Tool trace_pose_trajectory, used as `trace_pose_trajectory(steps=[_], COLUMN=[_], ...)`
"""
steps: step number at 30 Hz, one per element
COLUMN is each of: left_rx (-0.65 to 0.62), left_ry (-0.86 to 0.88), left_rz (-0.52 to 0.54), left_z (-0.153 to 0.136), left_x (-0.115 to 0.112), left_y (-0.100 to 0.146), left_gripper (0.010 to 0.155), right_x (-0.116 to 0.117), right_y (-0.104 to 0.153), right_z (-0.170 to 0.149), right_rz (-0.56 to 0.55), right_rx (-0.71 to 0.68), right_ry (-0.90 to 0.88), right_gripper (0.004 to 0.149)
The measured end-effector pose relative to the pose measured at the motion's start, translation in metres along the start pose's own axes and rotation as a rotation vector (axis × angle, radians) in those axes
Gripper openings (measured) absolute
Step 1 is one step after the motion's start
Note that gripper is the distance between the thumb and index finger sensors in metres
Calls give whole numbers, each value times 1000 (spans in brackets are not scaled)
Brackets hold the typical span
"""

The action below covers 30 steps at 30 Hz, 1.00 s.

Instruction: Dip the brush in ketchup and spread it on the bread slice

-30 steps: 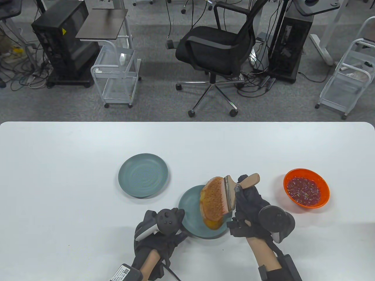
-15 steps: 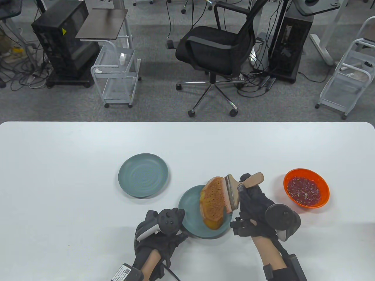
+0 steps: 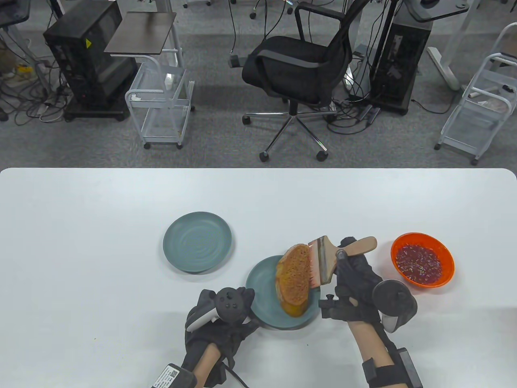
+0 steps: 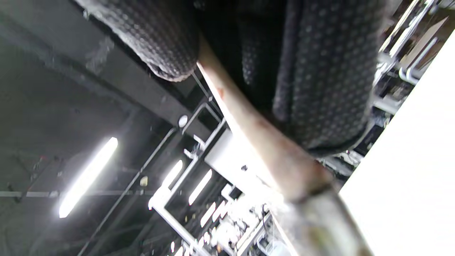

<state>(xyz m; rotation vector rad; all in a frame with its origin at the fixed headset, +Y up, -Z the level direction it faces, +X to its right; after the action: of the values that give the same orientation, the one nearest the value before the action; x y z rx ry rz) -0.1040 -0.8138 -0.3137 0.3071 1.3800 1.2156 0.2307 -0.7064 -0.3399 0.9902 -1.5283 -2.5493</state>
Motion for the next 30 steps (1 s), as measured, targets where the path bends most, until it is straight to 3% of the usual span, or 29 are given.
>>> trace_pose_trajectory(steps=[2,6,9,11,16,19,22,25,30], left_rx=[0,-4,-5,-6,-5,-4,-1,-4,-4], left_ry=[-4,-4,-2,0,-7,-9,-13,-4,-7], left_rz=[-1,1,1,0,-6,-2,-4,-1,0], left_z=[0,0,0,0,0,0,1,0,0], left_x=[0,0,0,0,0,0,0,0,-1], left_y=[0,0,0,0,0,0,0,1,1], left_gripper=[74,74,74,74,74,74,74,74,74], right_x=[3,40,56,51,13,19,43,57,25], right_y=[0,13,19,16,4,5,13,22,7], right_z=[0,-1,0,0,-1,4,5,3,4], right_rz=[13,149,221,208,15,51,211,255,157], right_rx=[38,156,182,135,4,30,111,156,30], right_ry=[-74,-223,-246,-159,-16,-92,-190,-222,-45], right_gripper=[50,50,50,50,51,51,51,51,51])
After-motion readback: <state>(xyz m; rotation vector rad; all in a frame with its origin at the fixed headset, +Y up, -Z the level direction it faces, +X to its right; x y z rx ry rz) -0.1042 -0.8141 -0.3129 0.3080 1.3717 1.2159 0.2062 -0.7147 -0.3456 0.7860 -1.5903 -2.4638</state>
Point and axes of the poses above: the tracker on the back of each hand, its own z axis roughly to the thumb side, its own y axis roughly from the fingertips to the wrist, x = y × z, the point moved 3 cm from there along -y, roughly from the wrist to the fingertips, and after that the axes turned 2 degrees about -x, right-handed, at the moved point
